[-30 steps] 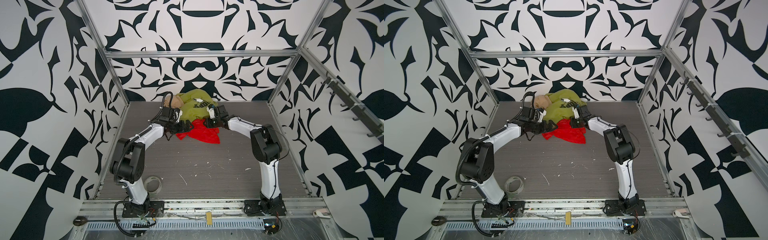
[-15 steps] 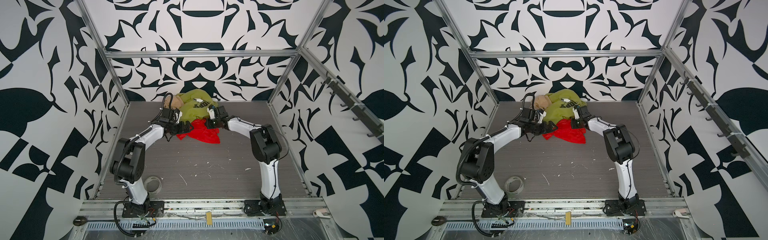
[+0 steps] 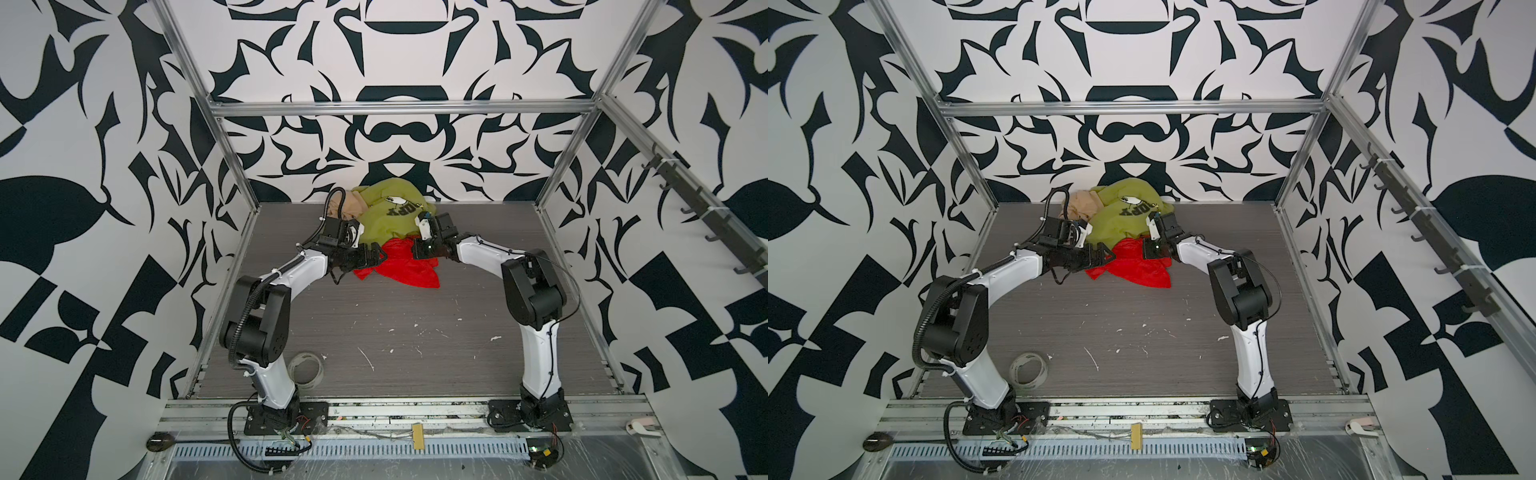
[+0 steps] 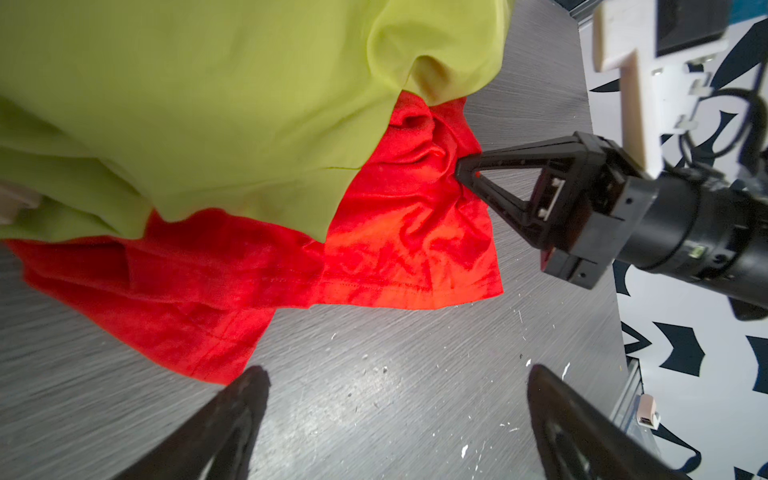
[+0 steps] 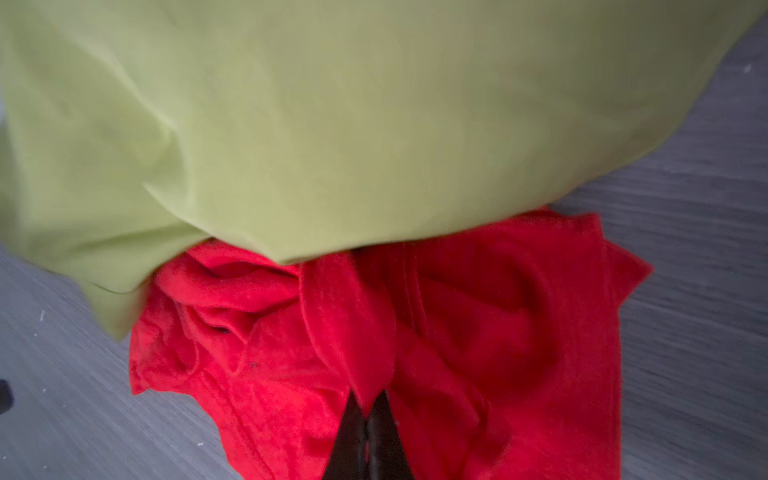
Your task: Pick out a specific cloth from the pile
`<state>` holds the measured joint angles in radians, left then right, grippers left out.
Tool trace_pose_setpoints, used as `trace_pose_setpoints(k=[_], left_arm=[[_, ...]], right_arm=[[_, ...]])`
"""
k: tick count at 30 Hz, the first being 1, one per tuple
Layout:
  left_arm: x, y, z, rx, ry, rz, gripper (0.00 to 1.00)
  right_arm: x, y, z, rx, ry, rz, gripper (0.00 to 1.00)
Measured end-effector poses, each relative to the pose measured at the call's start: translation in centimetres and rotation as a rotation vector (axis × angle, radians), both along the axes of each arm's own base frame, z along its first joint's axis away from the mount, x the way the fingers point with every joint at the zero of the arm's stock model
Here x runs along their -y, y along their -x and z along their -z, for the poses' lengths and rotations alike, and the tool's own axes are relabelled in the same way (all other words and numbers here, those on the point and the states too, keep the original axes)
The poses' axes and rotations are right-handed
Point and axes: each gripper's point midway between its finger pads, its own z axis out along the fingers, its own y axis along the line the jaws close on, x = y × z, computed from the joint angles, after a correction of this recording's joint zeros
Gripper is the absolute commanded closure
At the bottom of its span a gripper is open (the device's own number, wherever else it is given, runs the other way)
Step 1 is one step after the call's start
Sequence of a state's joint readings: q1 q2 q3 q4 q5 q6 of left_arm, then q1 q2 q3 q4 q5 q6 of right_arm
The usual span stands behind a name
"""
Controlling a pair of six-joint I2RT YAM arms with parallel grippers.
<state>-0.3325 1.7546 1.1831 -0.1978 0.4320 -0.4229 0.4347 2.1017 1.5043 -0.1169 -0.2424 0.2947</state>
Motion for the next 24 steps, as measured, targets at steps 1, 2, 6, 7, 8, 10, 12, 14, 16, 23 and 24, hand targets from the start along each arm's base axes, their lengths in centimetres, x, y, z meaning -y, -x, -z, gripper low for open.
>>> trace_pose_setpoints(k=[1, 2, 6, 7, 8, 10, 12, 14, 16, 23, 24], left_arm=[[0.0, 0.0, 0.0, 0.000, 0.000, 0.000, 0.01], [0.0, 0.0, 0.0, 0.000, 0.000, 0.000, 0.01], [0.0, 0.1, 0.2, -0.001, 0.000, 0.000, 0.01], [0.0, 0.2, 0.3, -0.004, 0.000, 0.000, 0.01], [-0.1, 0.2, 0.4, -0.006, -0.001, 0.000, 0.01], [-0.1, 0.3, 0.5, -0.007, 0.000, 0.001, 0.01], [0.0, 0.2, 0.4, -0.004, 0.002, 0.001, 0.04], [0.0, 0.2, 0.4, -0.005, 0.004, 0.000, 0.04], [0.0, 0.2, 0.4, -0.006, 0.006, 0.002, 0.04], [0.1, 0.3, 0.5, -0.008, 0.009, 0.005, 0.04], [0.1, 0.4, 0.5, -0.010, 0.009, 0.005, 0.05]], right_arm=[[0.0, 0.0, -0.2, 0.004, -0.003, 0.001, 0.99], [0.0, -0.1, -0.5, 0.008, -0.005, 0.002, 0.99], [0.0, -0.1, -1.0, 0.013, -0.014, 0.007, 1.00], [0.0, -0.1, -1.1, 0.013, -0.016, 0.009, 1.00], [0.0, -0.1, -1.2, 0.013, -0.018, 0.011, 1.00], [0.0, -0.1, -1.2, 0.013, -0.020, 0.012, 1.00], [0.0, -0.1, -1.2, 0.011, -0.021, 0.014, 1.00], [0.0, 0.0, -1.1, 0.009, -0.021, 0.015, 1.00], [0.0, 0.0, -1.1, 0.007, -0.023, 0.017, 1.00], [0.0, 0.0, -1.3, 0.001, -0.032, 0.027, 1.00], [0.0, 0.0, -1.4, 0.002, -0.035, 0.028, 1.00]])
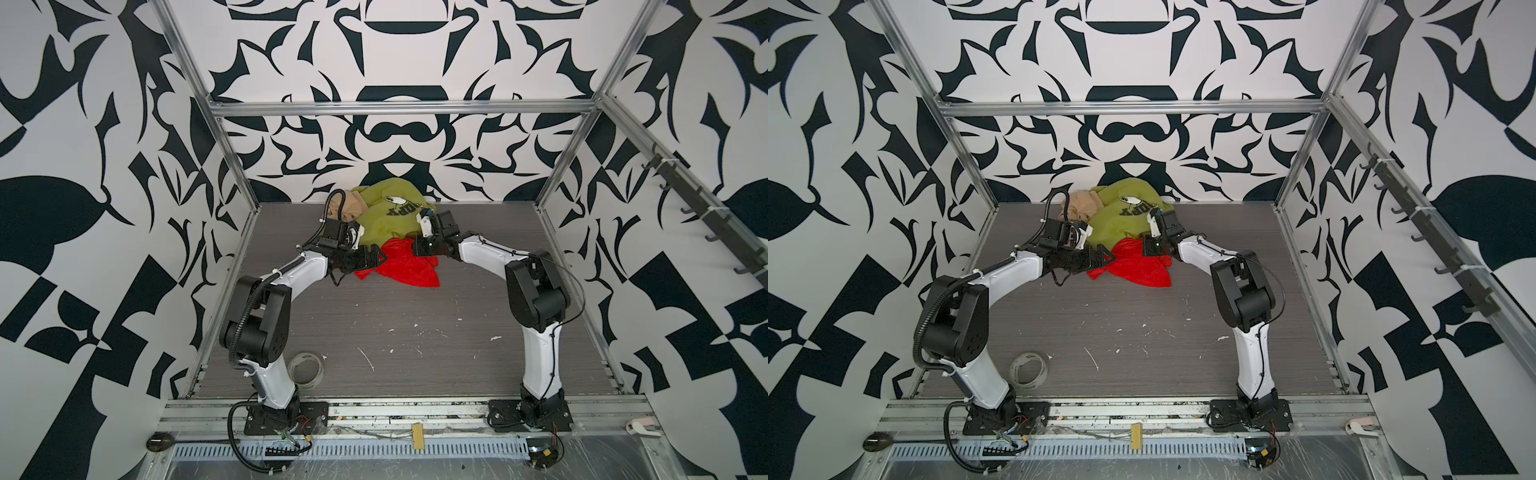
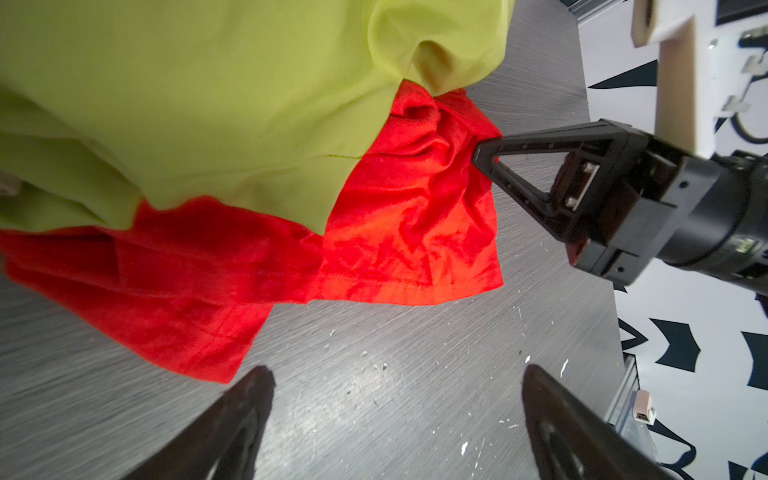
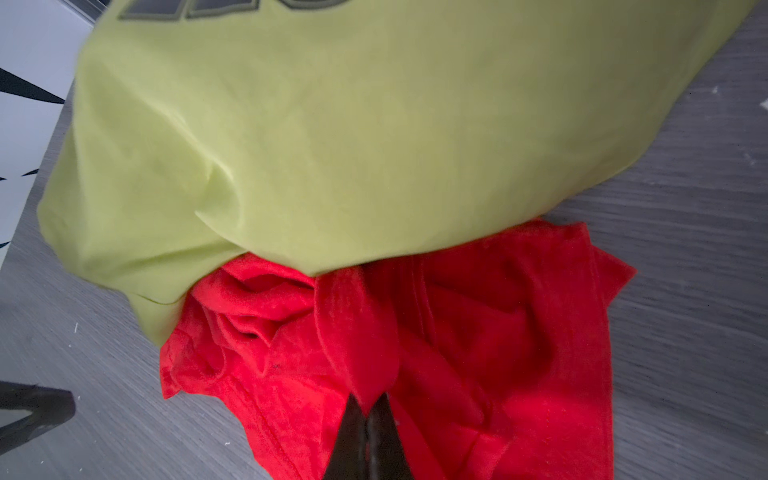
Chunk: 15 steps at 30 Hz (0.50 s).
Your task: Pick out a specific cloth from the pile
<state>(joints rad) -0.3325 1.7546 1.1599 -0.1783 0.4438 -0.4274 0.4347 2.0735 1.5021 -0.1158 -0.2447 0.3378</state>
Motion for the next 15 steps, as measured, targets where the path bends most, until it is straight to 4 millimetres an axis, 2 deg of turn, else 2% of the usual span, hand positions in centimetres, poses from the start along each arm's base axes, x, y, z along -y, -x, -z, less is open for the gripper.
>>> trace_pose_setpoints(k=[9, 15], left_arm=[[0.0, 0.1, 0.0, 0.001, 0.004, -0.004, 0.05], [-0.2, 0.6, 0.3, -0.004, 0.005, -0.008, 0.05]], right_arm=[[-0.2, 0.2, -4.3, 0.066, -0.043, -0.008, 1.00], [-0.7, 0.5, -4.6, 0.070, -0.043, -0.022, 1.00]])
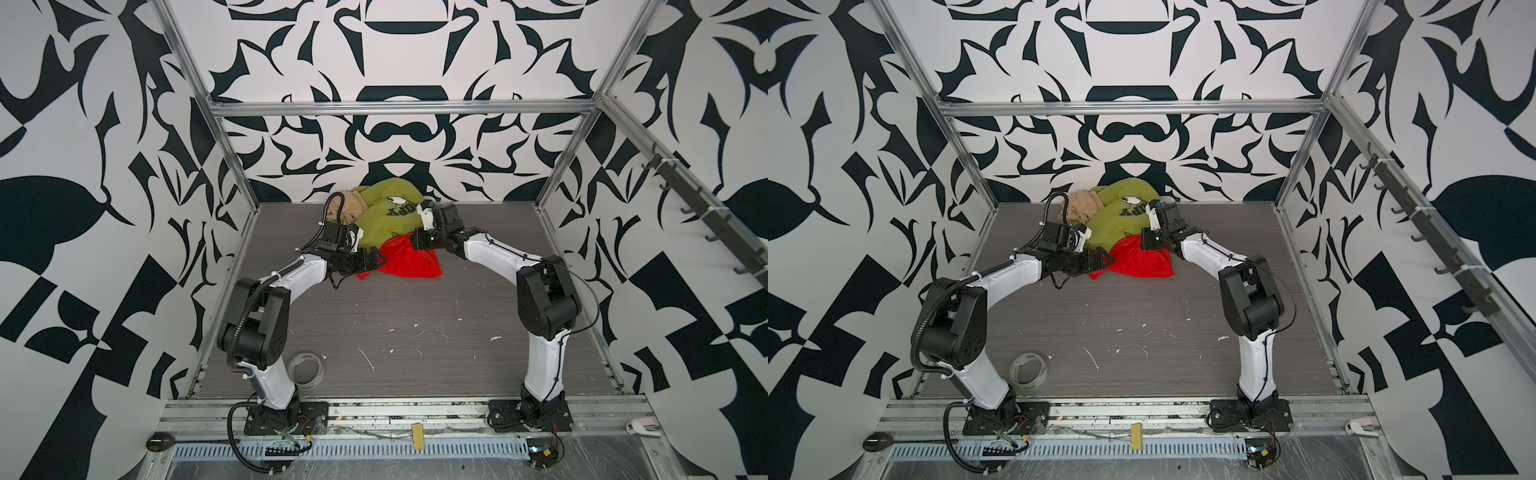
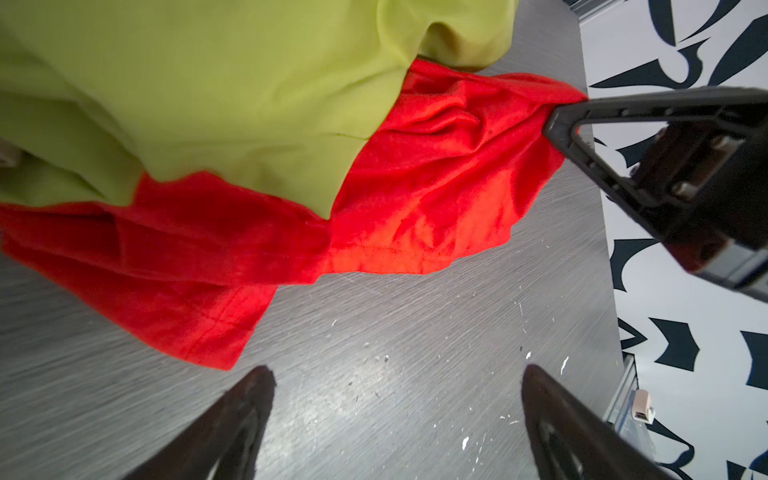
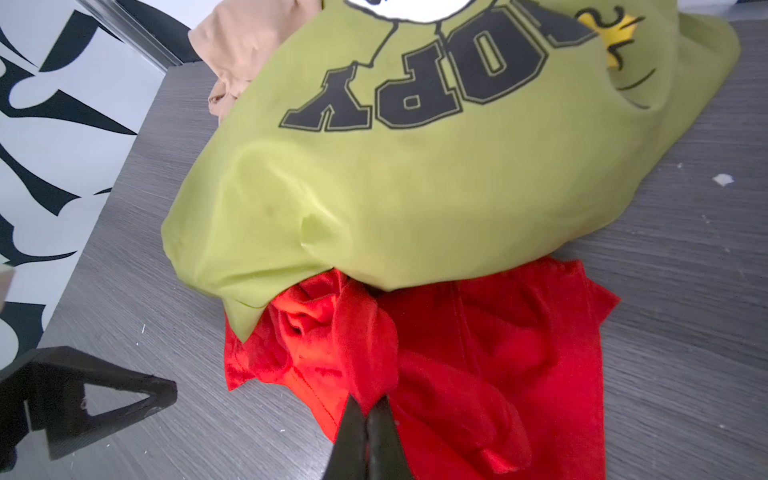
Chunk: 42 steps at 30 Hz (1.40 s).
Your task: Pick out a specific cloth from the pile
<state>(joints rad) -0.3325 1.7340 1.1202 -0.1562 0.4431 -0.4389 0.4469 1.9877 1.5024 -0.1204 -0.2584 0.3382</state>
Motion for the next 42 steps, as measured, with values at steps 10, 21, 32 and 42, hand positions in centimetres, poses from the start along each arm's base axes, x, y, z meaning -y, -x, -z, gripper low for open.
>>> trace_pose_setpoints(k=[10, 21, 32, 42], left_arm=[[0.0, 0.0, 0.1, 0.000, 0.001, -0.002, 0.05], [-0.2, 0.2, 0.5, -0.008, -0.002, -0.011, 0.05], [-0.2, 0.1, 0.1, 0.004, -0.003, -0.015, 0.05], [-0.1, -0.5, -1.1, 0.064, -0.013, 0.011, 0.08]], right_arm=[[-0.2, 0.6, -3.1, 0.070, -0.007, -0.025, 1.00], [-0.9, 1.2, -5.2, 0.120, -0.013, -0.052, 1.00], [-1.7, 1.4, -5.8, 0.154, -0.010, -0.080, 1.00], [-3.2, 1.5, -7.3, 0.228, -0.031, -0.150, 1.00]])
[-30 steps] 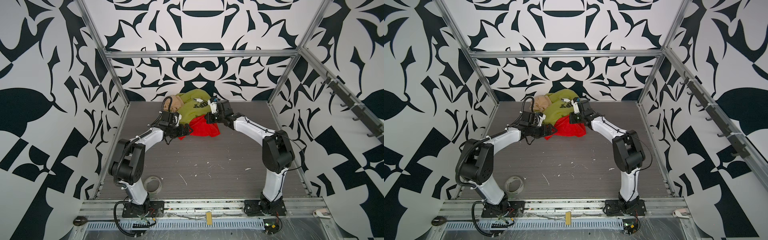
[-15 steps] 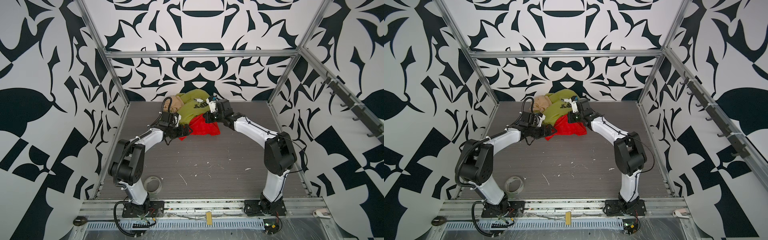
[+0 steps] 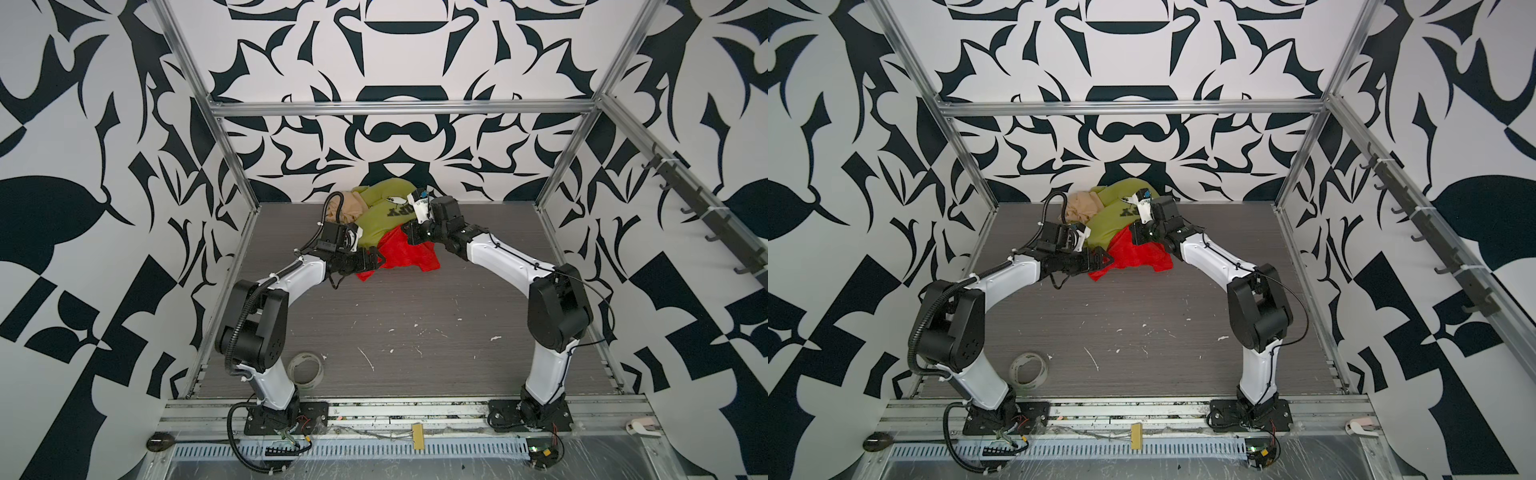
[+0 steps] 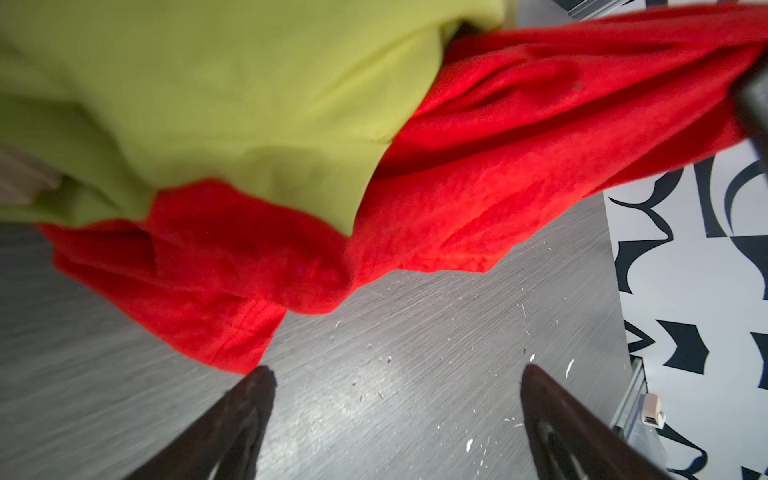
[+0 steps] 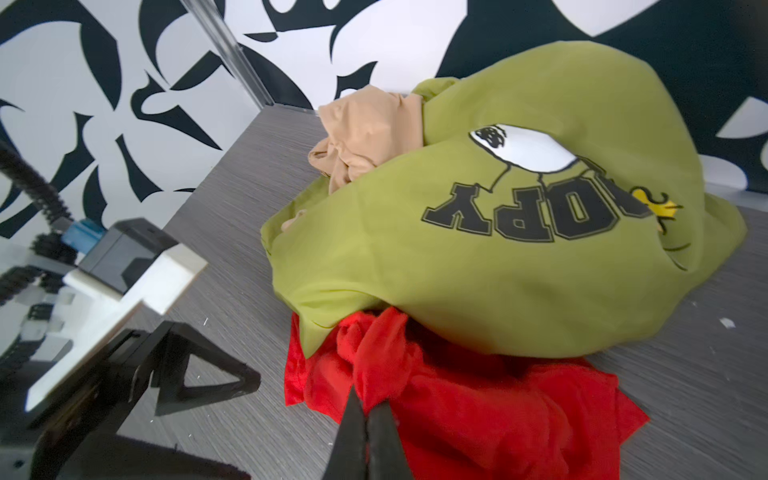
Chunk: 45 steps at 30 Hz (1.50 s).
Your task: Pick out a specific cloth from the pile
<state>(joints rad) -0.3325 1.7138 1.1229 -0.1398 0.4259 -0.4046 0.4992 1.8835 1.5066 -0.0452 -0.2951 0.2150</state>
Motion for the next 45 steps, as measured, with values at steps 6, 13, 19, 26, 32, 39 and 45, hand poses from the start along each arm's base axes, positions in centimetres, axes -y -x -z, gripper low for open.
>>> trace_pose_setpoints(k=[6, 13, 19, 26, 32, 39, 45], left_arm=[[1.1, -1.9, -3.0, 0.208, 0.023, 0.084, 0.13], [2.2, -3.2, -6.0, 0.462, 0.023, 0.188, 0.13], [1.9, -2.7, -4.7, 0.610, -0.017, 0.264, 0.14], [2.1, -3.1, -3.9, 0.688, -0.044, 0.314, 0.14], [2.2, -4.1, -3.2, 0.720, -0.064, 0.323, 0.14], [2.4, -6.1, -3.3, 0.743, -0.063, 0.293, 0.24], [2.7, -6.6, -3.2, 0.729, -0.042, 0.279, 0.38]], right_arm=[[-0.5, 0.0, -0.7, 0.023, -0.021, -0.024, 1.00], [-0.8, 0.1, -1.1, 0.034, -0.037, -0.040, 1.00], [-0.9, 0.1, -1.2, 0.039, -0.040, -0.044, 1.00], [-0.9, 0.1, -1.3, 0.043, -0.043, -0.050, 1.00], [-1.0, 0.1, -1.3, 0.043, -0.046, -0.054, 1.00], [-1.0, 0.2, -1.3, 0.045, -0.049, -0.055, 1.00], [-0.8, 0.5, -2.4, 0.060, -0.059, -0.053, 1.00]])
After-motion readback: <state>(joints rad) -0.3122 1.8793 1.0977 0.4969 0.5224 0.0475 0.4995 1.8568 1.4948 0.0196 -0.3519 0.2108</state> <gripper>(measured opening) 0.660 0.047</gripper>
